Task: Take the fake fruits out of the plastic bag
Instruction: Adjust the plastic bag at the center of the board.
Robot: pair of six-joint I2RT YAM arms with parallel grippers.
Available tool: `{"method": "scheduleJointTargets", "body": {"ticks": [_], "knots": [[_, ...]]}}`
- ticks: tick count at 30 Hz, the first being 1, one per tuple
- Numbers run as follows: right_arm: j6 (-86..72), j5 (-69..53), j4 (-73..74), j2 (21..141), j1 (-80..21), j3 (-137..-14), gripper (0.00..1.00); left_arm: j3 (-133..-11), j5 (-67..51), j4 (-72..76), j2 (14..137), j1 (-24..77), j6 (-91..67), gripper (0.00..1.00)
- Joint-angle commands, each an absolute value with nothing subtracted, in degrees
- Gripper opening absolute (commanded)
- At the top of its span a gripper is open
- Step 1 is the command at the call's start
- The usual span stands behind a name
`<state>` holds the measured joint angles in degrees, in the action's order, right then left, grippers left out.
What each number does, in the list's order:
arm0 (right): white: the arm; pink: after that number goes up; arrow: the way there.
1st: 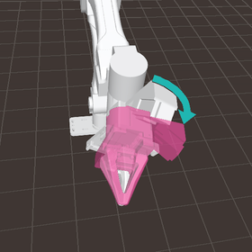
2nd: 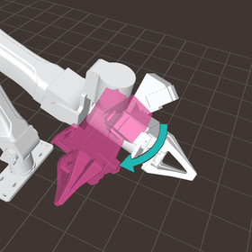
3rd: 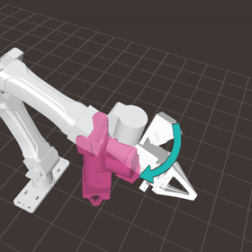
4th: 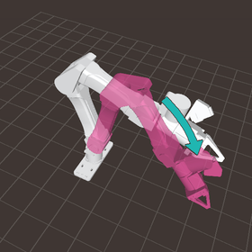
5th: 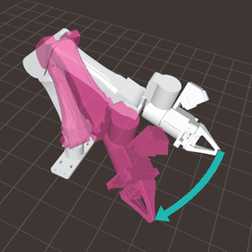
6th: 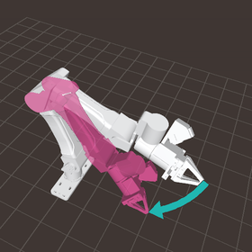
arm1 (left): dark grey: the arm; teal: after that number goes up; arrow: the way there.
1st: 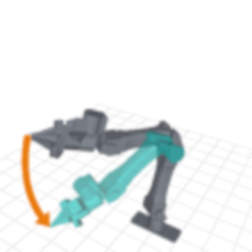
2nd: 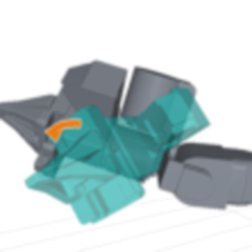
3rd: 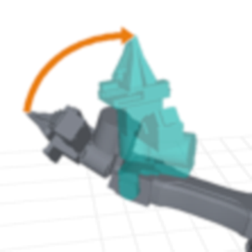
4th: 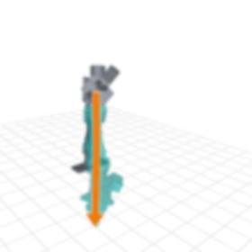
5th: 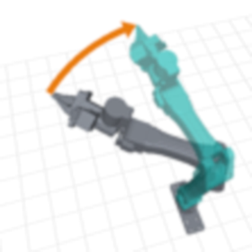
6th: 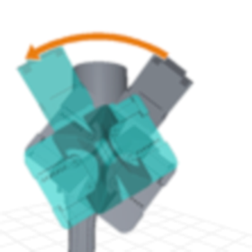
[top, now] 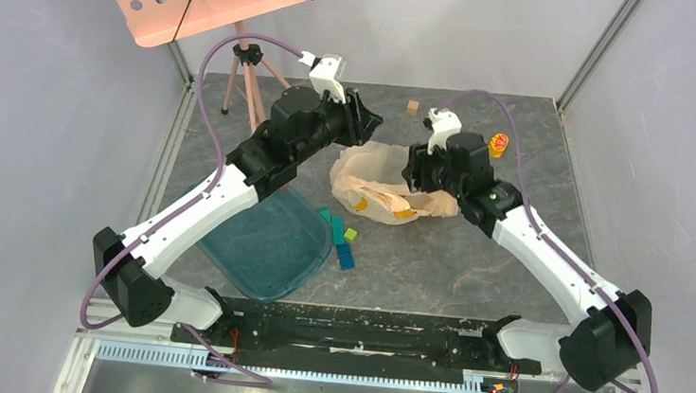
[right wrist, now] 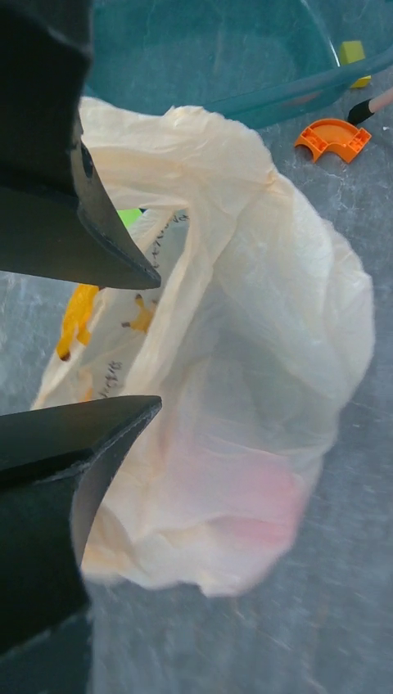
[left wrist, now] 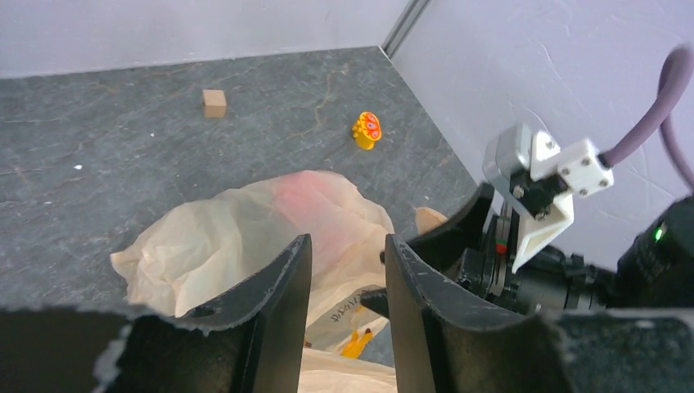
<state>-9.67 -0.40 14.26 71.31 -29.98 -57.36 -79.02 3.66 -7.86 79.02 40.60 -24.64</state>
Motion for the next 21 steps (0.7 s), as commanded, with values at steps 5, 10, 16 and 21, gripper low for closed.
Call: {"method": "scheduleJointTargets", "body": {"ticks": [5, 10, 16, 21], "knots": [[20.07, -5.19, 31.39, 80.89, -29.7, -75.75, 0.61, -76.98, 0.93, -8.53, 76.46, 40.61, -22.73, 0.46], [29.6, -4.5, 37.2, 84.87, -29.76, -78.46, 0.65, -76.32, 2.24, -10.44, 74.47, 40.61, -21.64, 0.46], [33.98, -7.66, 42.76, 89.3, -29.74, -80.07, 0.66, -72.02, 5.23, -11.4, 69.05, 40.44, -21.18, 0.49], [34.05, -9.59, 41.74, 92.32, -29.75, -79.41, 0.67, -70.11, 8.61, -13.59, 64.44, 40.25, -19.88, 0.52]]}}
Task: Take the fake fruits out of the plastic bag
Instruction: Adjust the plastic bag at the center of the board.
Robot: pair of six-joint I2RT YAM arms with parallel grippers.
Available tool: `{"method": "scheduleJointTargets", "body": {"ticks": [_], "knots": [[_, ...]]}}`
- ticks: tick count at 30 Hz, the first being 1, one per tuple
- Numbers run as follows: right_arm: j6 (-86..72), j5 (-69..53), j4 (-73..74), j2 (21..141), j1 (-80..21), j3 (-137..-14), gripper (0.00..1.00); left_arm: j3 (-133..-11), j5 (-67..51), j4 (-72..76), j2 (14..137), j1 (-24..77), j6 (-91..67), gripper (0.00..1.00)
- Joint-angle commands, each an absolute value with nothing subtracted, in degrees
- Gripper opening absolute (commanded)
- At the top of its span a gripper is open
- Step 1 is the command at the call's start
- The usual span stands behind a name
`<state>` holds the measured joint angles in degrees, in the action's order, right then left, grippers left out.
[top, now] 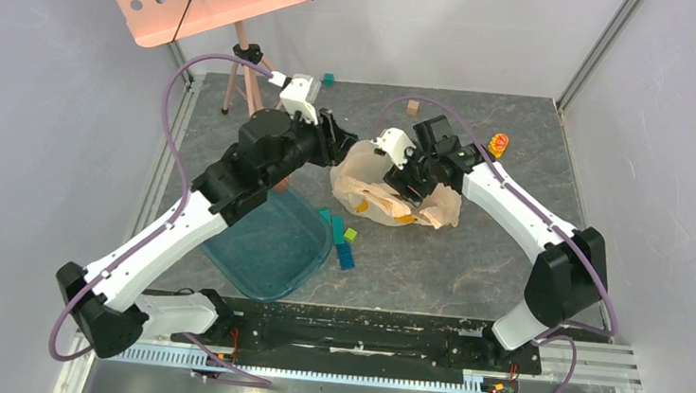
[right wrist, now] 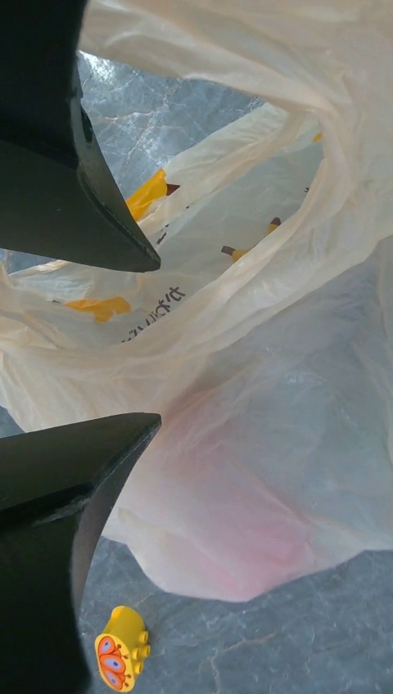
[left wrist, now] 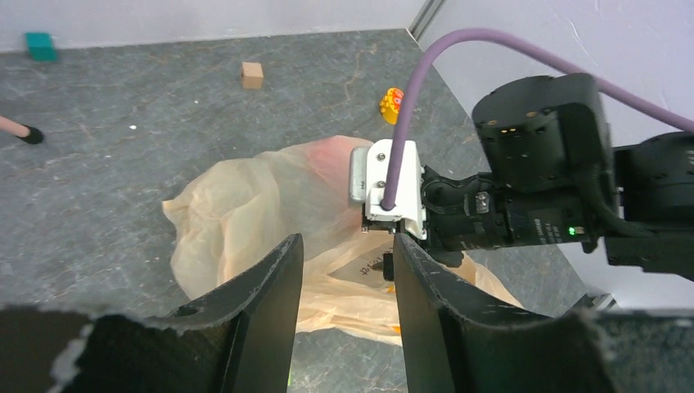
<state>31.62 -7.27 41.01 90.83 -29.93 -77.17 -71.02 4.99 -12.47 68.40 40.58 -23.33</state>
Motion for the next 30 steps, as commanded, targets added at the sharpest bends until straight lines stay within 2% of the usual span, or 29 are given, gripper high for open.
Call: {"method": "scheduleJointTargets", "body": {"ticks": [1, 8, 12, 15, 18, 19, 25, 30], "knots": [[33.88, -8.85, 40.85, 92.79, -29.79, -79.16, 0.67, -69.69, 9.07, -13.75, 63.57, 40.17, -19.69, 0.52], [32.92, -4.66, 32.54, 93.3, -29.78, -74.45, 0.61, -67.68, 10.53, -13.71, 60.29, 40.0, -19.95, 0.53], [32.61, -4.72, 30.61, 94.35, -29.74, -73.74, 0.5, -66.59, 11.49, -13.62, 58.69, 39.99, -20.3, 0.53], [31.77, -4.11, 30.59, 95.67, -29.71, -74.64, 0.33, -65.76, 12.68, -13.19, 57.0, 39.97, -20.56, 0.53], [28.6, -3.69, 29.86, 95.76, -29.13, -76.03, 0.04, -65.39, 13.58, -12.75, 55.41, 39.9, -20.63, 0.53], [27.64, -4.0, 29.72, 95.35, -28.85, -76.62, 0.0, -65.47, 13.79, -12.67, 54.99, 39.9, -20.73, 0.53], [19.24, -3.79, 28.12, 87.85, -28.91, -78.19, 0.0, -67.85, 13.14, -13.58, 53.87, 39.9, -21.17, 0.49], [12.93, -0.41, 33.39, 83.74, -30.26, -84.52, 0.0, -70.26, 9.08, -13.62, 55.15, 39.97, -21.26, 0.45]]}}
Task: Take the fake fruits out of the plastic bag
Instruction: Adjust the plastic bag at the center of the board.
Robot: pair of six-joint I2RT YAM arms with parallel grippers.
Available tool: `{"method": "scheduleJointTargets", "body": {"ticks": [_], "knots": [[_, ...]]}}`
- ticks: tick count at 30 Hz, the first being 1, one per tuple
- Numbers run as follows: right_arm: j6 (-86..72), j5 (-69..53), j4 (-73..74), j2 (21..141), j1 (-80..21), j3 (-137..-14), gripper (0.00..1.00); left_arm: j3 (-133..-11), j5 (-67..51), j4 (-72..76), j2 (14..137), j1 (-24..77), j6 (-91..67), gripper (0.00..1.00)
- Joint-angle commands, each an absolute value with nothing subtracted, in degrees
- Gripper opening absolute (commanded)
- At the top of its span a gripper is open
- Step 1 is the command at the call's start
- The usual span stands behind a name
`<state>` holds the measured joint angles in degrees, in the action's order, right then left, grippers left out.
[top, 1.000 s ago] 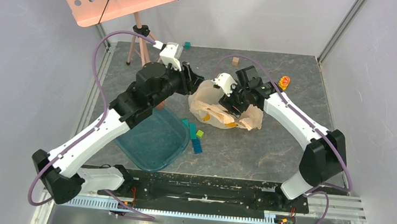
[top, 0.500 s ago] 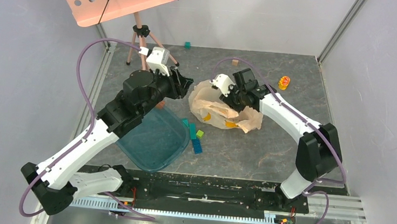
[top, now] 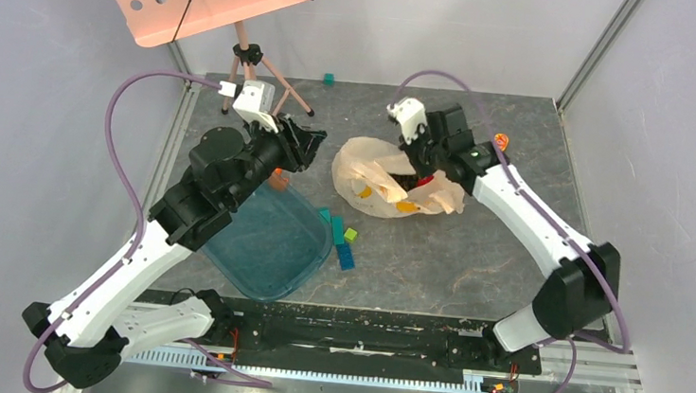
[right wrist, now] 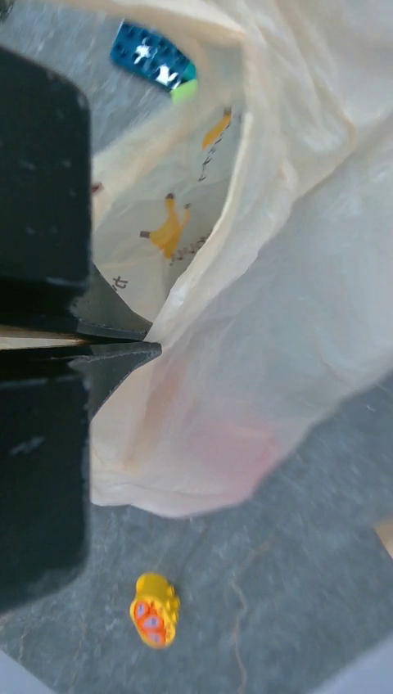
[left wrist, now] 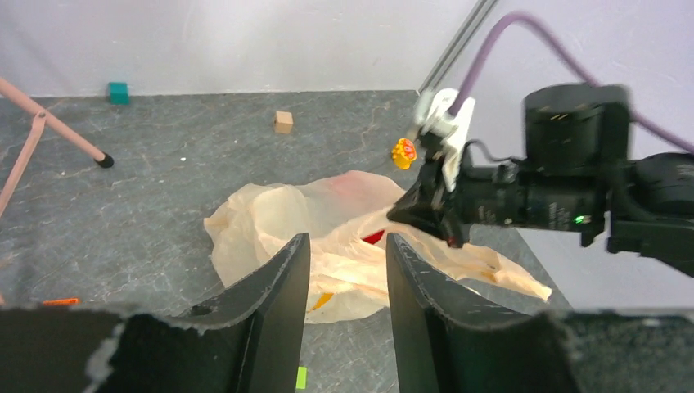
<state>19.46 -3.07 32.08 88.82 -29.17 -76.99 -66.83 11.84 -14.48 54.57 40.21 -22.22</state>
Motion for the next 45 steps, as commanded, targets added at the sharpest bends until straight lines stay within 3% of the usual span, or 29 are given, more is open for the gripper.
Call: {"method": "scheduleJointTargets", "body": {"ticks": [1, 6, 12, 17, 27, 36, 45], "knots": [[12.55, 0.79, 35.45, 83.74, -31.36, -86.61, 0.0, -70.75, 8.32, -13.73, 55.63, 39.99, -21.35, 0.45], [9.16, 8.15, 42.51, 84.84, -36.19, -94.8, 0.0, -72.64, 4.45, -14.05, 57.68, 39.99, -21.91, 0.41], [4.33, 9.44, 43.48, 83.44, -36.34, -95.68, 0.0, -75.78, 0.73, -14.63, 58.99, 40.08, -21.71, 0.37], [2.48, 9.0, 43.85, 82.49, -36.44, -95.67, 0.0, -78.45, -3.45, -14.66, 62.36, 42.92, -22.27, 0.24], [-1.29, 6.94, 43.46, 83.06, -36.38, -95.66, 0.0, -75.85, 12.69, -11.09, 70.72, 57.12, -22.47, 0.02], [-6.79, 5.23, 42.04, 83.1, -35.78, -94.82, 0.0, -64.7, 19.08, 1.54, 72.2, 58.12, -31.54, 0.02], [-9.33, 3.47, 39.1, 82.17, -35.42, -91.23, 0.0, -63.92, 20.71, 8.5, 78.88, 59.08, -42.99, 0.02]]}}
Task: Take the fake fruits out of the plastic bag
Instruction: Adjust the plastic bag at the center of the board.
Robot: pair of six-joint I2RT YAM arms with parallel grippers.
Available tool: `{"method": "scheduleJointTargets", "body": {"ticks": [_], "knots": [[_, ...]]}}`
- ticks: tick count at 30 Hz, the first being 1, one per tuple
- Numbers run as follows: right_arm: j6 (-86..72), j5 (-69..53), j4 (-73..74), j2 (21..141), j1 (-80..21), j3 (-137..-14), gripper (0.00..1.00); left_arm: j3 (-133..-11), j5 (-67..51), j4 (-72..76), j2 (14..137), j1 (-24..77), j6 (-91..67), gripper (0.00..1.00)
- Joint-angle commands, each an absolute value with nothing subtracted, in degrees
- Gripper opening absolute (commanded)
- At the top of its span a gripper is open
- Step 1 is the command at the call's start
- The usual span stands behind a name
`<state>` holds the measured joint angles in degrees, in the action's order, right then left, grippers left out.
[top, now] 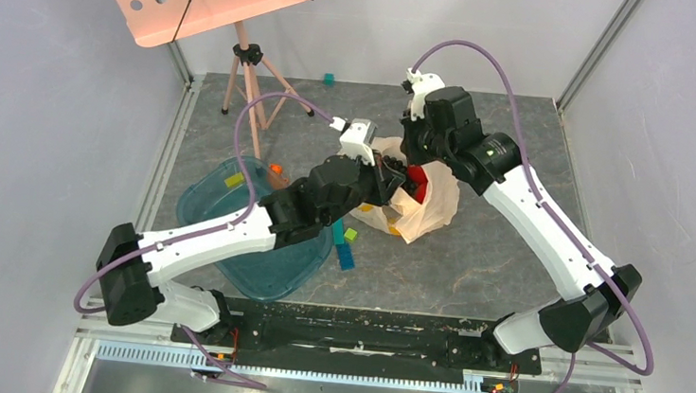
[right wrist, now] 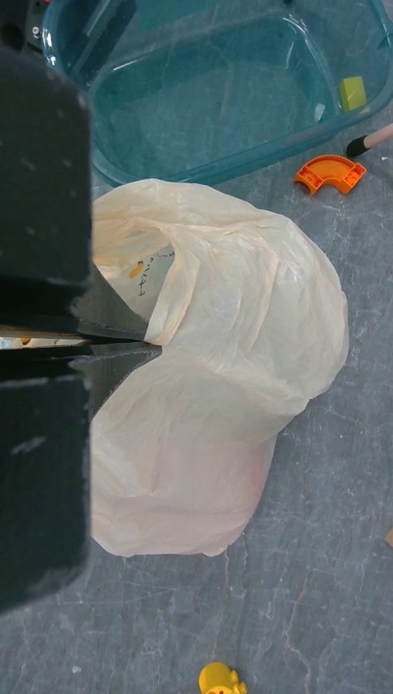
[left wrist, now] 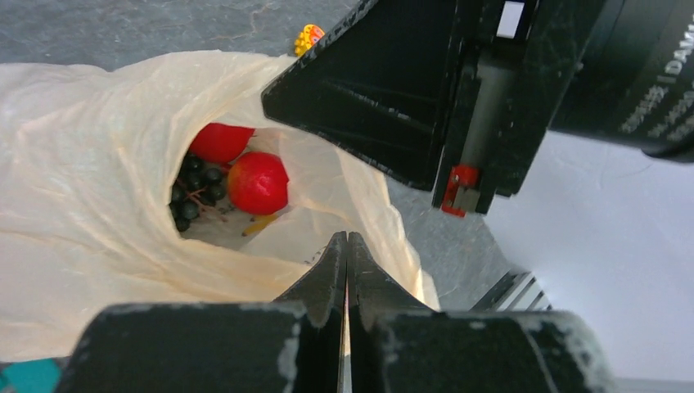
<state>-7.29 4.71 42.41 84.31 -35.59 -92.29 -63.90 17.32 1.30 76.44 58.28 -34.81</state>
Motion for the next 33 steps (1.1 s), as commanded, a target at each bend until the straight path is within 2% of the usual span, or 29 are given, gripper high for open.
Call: {"method": "scheduleJointTargets", "body": {"ticks": [1, 11, 19, 25, 33], "knots": [[-9.41, 3.65, 39.11, 81.94, -35.34, -91.16, 0.0, -64.64, 21.66, 8.21, 79.81, 59.21, -44.04, 0.02], [-10.78, 6.39, 36.43, 76.15, -35.07, -88.64, 0.0, -69.78, 31.94, -3.85, 90.9, 59.66, -49.95, 0.02], [-11.39, 2.7, 37.93, 67.65, -35.07, -86.0, 0.0, -65.57, 42.94, -6.77, 86.7, 58.53, -45.05, 0.02], [-12.94, -4.5, 38.16, 64.45, -35.16, -83.62, 0.0, -63.87, 43.31, -9.39, 85.7, 54.71, -43.77, 0.02], [-13.12, -4.08, 36.59, 62.72, -35.2, -76.84, 0.0, -60.65, 39.32, -10.05, 80.91, 51.33, -41.06, 0.02]]}}
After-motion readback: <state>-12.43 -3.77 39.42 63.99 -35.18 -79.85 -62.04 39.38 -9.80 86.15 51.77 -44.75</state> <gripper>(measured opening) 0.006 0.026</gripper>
